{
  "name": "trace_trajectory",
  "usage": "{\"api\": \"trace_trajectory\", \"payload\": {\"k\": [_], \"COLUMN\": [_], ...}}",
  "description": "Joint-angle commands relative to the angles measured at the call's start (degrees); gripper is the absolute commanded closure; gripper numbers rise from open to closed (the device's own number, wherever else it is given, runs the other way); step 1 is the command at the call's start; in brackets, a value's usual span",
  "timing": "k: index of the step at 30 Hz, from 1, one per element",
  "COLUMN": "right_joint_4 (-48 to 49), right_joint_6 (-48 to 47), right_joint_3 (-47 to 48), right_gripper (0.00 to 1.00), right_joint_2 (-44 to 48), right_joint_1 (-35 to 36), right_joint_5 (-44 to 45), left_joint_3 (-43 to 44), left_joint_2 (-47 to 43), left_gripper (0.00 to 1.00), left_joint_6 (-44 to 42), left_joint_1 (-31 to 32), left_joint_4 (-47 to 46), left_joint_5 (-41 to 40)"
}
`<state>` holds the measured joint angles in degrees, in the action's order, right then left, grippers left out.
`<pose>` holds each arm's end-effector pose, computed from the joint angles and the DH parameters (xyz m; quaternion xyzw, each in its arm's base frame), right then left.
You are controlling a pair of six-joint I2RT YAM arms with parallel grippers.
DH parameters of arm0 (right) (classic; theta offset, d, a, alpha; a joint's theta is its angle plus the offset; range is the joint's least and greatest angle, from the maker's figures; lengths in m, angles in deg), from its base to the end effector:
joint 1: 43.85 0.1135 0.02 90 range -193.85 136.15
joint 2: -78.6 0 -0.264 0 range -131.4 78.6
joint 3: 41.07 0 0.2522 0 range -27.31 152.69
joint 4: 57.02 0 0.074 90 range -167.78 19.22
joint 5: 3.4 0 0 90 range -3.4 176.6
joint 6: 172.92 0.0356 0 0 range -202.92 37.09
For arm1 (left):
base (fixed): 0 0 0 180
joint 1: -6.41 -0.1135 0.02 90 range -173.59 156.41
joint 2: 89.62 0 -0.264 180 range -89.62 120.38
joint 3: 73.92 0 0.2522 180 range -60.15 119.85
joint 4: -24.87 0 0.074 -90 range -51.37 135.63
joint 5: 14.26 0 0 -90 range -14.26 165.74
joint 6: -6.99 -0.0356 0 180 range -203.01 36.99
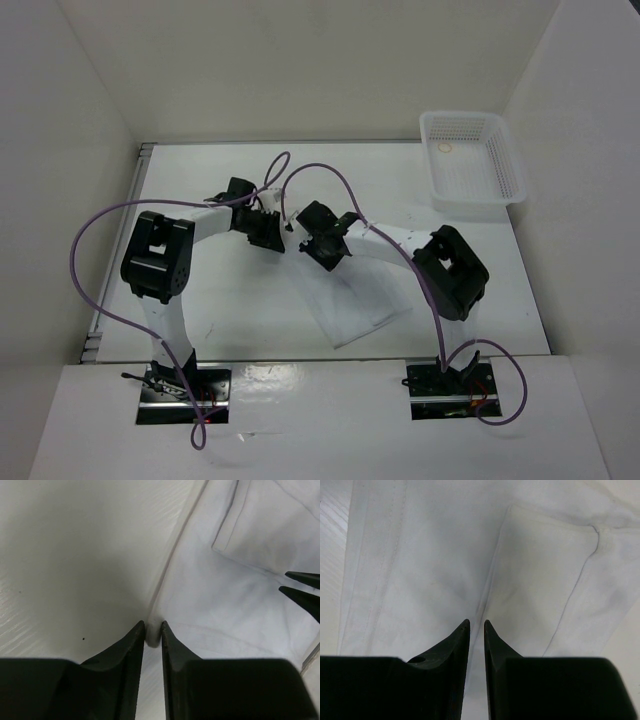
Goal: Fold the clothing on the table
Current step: Fold the skirt
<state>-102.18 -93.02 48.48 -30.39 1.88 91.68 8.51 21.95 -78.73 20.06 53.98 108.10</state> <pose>0.2750 0.2775 0.1803 -0.4476 0.8657 0.0260 0.2223 0.3765 -0.1110 0.1477 0.1514 0.9145 -0.3057 0.2177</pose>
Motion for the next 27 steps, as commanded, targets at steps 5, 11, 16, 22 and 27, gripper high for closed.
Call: {"api": "trace_trajectory", "payload": {"k": [5,11,16,22,27], "right_joint_4": [-0.07,-0.07,0.46,0.46,-1.55], "right_joint_6": [0.27,1.32,1.32,1.32,1.32], "right_joint_3": [1.64,1.64,1.12,1.12,1.12], "right_gripper": [0.78,0.61,0.58,0.58,0.55], "right_joint_2": [2.82,1.15,0.63,0.01,-0.52], "right_joint_1": [-0.03,-0.03,-0.03,-0.03,-0.03], "right_joint_5": [0.54,4.58,5.20,5.82,5.82], "left_joint_3": [-0.37,-0.99,-0.99,-1.52,-1.52], "left_joint_2": [1.28,1.28,0.76,0.23,0.23], "left_gripper": [0.85,0.97,0.99,0.99,0.99], "left_joint_6": [-2.78,-2.78,-2.78,-2.78,-2.78], "left_joint_1": [0.24,0.24,0.24,0.24,0.24], "left_joint_4": [2.49,2.49,2.49,3.01,3.01], "left_joint_5": [-1.16,-1.16,-1.16,-1.16,-1.16]}}
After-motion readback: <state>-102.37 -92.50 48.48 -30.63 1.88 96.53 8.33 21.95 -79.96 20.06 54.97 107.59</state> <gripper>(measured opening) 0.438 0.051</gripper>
